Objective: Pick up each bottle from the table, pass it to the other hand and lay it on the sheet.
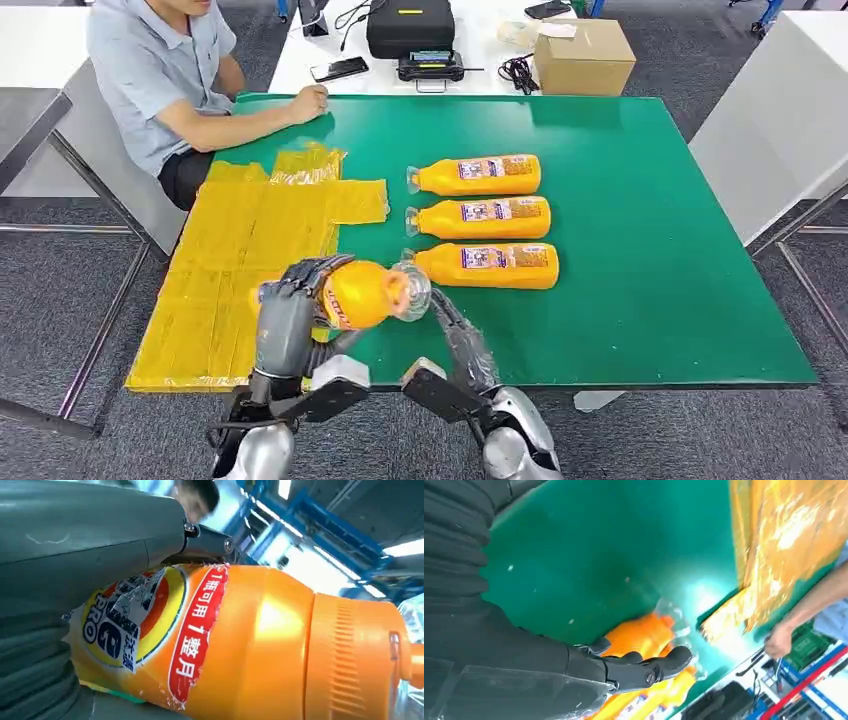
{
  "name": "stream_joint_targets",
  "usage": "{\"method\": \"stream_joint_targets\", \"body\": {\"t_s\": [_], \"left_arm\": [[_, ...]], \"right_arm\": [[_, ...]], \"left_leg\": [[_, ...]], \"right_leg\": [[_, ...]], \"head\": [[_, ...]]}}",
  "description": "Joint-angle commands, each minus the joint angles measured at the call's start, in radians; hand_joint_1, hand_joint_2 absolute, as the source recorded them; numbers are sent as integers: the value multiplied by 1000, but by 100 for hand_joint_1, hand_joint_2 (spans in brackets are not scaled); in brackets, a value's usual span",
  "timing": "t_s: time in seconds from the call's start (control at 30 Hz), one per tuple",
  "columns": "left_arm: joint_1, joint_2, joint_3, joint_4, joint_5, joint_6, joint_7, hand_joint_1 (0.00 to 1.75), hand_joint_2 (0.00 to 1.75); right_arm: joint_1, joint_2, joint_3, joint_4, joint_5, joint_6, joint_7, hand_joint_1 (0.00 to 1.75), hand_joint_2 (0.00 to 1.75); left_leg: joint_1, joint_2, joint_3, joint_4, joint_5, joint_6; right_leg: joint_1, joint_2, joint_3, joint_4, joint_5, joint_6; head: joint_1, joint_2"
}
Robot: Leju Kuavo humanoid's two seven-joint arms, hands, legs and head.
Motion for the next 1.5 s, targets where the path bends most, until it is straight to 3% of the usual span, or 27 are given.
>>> {"method": "stream_joint_targets", "body": {"t_s": [0.03, 0.2, 0.27, 0.63, 1.03, 1.2, 1.23, 1.27, 1.3, 1.33, 1.5], "left_arm": [[-79, 41, 38, 65, -255, 38, 120, 175, 175], [-129, 58, 68, 162, -458, 30, 275, 175, 175], [-186, 110, 53, 264, -486, 13, 356, 175, 175], [-342, 98, 301, 651, -324, 16, 206, 175, 175], [-333, 94, 303, 659, -302, 4, 154, 175, 175], [-324, 96, 312, 661, -300, 5, 161, 157, 175], [-323, 96, 311, 664, -302, 6, 160, 143, 175], [-320, 96, 307, 673, -306, 5, 155, 93, 175], [-321, 97, 300, 687, -322, 16, 153, 12, 175], [-321, 102, 281, 705, -352, 22, 156, 0, 175], [-327, 104, 261, 757, -388, 30, 186, 0, 175]], "right_arm": [[-20, -28, -66, -5, 9, 2, 2, 0, 175], [-34, -25, -86, 22, -1, 3, -14, 0, 175], [-43, -27, -96, 40, -16, 16, -29, 0, 175], [-55, -27, -96, 71, -42, 22, -64, 0, 175], [-44, -27, -102, 63, -47, 17, -66, 0, 175], [-35, -7, -129, 35, -58, 3, -68, 0, 175], [-36, -5, -130, 35, -58, 3, -67, 0, 175], [-36, -4, -131, 34, -58, 3, -67, 0, 175], [-37, -2, -134, 35, -58, 5, -67, 0, 175], [-38, -1, -134, 39, -58, 6, -67, 0, 175], [-44, 0, -133, 56, -58, 11, -67, 0, 175]], "left_leg": [[1, -1, 3, -1, 0, -2], [0, 0, 3, -1, 0, -1], [1, -1, 4, -2, 0, -2], [1, 1, 4, -2, 1, -2], [1, 0, 1, -1, 0, -1], [2, 1, 4, 0, -1, -2], [1, 0, 2, -1, 0, -2], [1, 1, 4, -1, -1, -2], [1, 1, 2, -1, 0, -2], [2, 1, 4, -1, -1, -2], [0, 0, 2, -1, 0, -1]], "right_leg": [[1, -1, 3, -1, -1, -2], [0, -1, 3, -1, -1, -2], [1, -1, 5, -2, -1, -2], [1, 1, 4, -1, 0, -2], [1, 0, 2, 0, 0, -1], [2, 0, 5, -1, -1, -3], [1, 0, 2, 0, -1, -2], [1, 1, 4, 0, -1, -3], [1, 0, 3, 0, -1, -2], [2, 1, 5, 0, -1, -3], [0, 0, 2, 0, 0, -1]], "head": [[0, 0], [0, 0], [0, 0], [0, 0], [0, 0], [0, 0], [0, 0], [0, 0], [0, 0], [0, 0], [0, 0]]}}
